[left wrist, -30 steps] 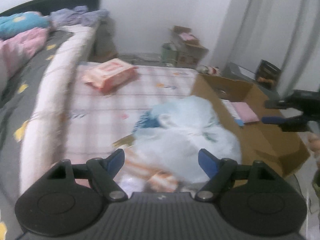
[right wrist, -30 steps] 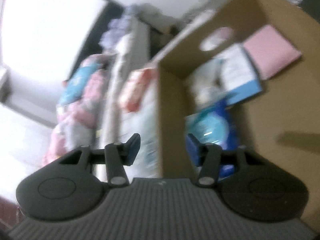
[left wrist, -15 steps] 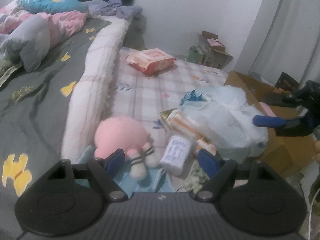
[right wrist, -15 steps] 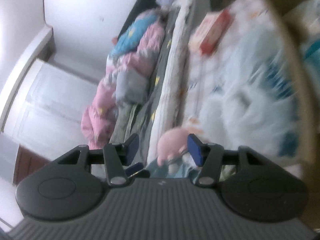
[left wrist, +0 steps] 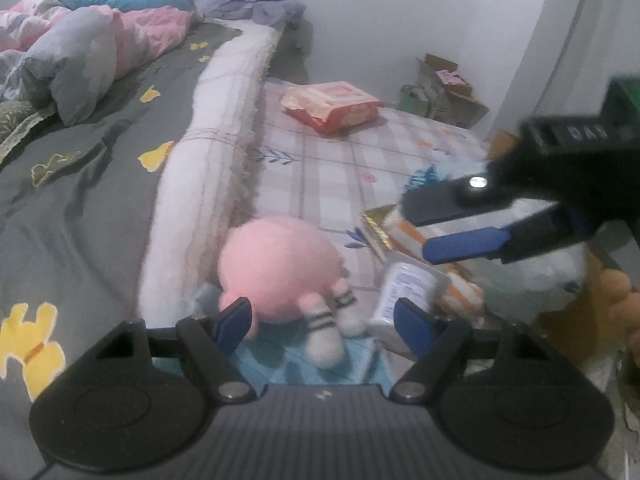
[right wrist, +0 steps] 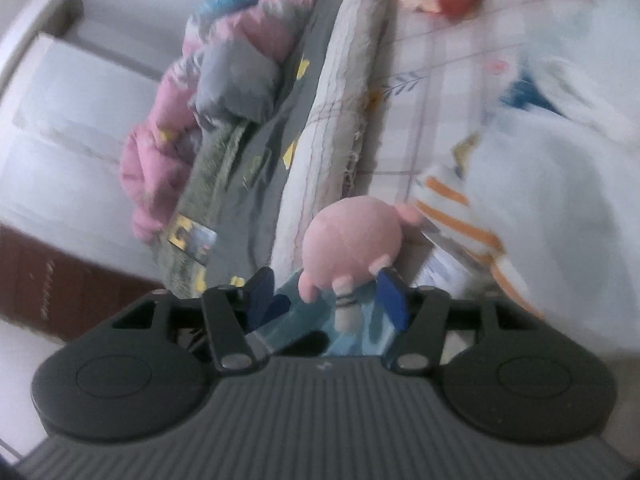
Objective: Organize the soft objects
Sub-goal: 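Grasp the pink pig plush with both grippers and lift it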
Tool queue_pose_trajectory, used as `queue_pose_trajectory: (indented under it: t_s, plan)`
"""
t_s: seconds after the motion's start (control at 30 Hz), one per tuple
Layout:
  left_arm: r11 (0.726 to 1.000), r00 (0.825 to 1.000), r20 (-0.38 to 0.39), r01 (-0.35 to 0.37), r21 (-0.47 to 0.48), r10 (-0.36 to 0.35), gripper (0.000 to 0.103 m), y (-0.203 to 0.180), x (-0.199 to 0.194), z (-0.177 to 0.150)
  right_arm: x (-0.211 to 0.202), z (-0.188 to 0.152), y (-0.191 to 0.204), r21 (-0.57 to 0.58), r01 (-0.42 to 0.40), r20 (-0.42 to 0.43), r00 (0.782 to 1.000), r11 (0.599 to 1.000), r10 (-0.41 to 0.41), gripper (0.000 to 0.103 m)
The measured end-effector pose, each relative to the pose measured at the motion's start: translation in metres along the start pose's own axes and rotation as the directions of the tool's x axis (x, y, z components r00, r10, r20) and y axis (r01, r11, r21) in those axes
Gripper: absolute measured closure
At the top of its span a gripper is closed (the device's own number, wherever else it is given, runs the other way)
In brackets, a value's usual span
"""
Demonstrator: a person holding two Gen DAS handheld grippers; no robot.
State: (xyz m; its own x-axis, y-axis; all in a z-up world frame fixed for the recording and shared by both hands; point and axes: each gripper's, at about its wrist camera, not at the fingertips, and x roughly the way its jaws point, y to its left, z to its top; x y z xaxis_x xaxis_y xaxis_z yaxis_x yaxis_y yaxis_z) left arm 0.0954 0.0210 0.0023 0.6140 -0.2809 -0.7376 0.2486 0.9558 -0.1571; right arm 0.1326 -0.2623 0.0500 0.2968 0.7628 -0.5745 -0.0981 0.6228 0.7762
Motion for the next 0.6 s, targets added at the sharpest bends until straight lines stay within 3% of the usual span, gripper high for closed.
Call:
queue_pose_trajectory:
  t_s: [0.2,0.37,0.6]
  plan:
    - [0.999,0.999,-0.037,-0.033,-0.003,0.033,0.023,0.013,0.019,0.011,0.058,0.034,0.026,-0.129,0.112,-0.102,0.987,0.985,-0.125,0.026]
    - [0.999,0.995,-0.095,-0.028,-0.027,0.025,0.023,0.021,0.037,0.016,0.102,0.052,0.029,-0.179,0.196,-0.167,0.96,0.964,-0.226,0.023]
    - [0.997,0.992,-0.125,0.006,-0.071,-0.015,0.024,0.026,0.05,0.017,0.13,0.056,0.03,-0.231,0.23,-0.209,0.937,0.945,-0.279,0.016]
